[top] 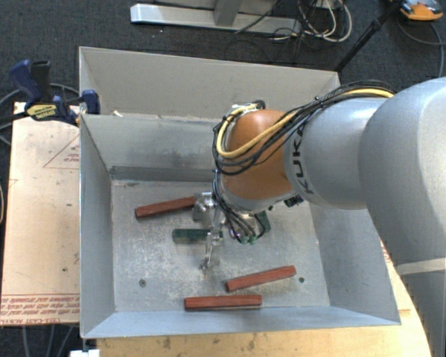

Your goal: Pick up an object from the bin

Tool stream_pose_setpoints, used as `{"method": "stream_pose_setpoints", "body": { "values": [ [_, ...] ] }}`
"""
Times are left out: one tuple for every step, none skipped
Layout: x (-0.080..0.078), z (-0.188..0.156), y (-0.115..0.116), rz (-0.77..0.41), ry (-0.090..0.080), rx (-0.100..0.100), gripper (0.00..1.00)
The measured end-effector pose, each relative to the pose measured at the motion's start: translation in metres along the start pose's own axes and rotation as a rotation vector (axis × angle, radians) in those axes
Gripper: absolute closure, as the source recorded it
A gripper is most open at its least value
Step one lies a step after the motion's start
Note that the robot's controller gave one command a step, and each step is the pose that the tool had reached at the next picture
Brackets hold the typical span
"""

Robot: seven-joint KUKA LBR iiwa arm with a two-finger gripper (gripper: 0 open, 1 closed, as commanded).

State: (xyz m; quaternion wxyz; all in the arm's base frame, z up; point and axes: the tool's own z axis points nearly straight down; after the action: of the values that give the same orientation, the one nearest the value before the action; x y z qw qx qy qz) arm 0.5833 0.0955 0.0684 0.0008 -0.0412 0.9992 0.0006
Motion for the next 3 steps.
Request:
{"method": "stream_pose_setpoints", "body": {
  "values": [
    [-0.0008,-0.0027,-0.0003,0.002,-0.002,-0.001,1.0],
    [-0.0004,-0.0018,-0.0004,0.002,-0.001,-0.001,0.0],
    [-0.0009,-0.003,-0.0004,0.002,-0.002,-0.001,1.0]
  ]
}}
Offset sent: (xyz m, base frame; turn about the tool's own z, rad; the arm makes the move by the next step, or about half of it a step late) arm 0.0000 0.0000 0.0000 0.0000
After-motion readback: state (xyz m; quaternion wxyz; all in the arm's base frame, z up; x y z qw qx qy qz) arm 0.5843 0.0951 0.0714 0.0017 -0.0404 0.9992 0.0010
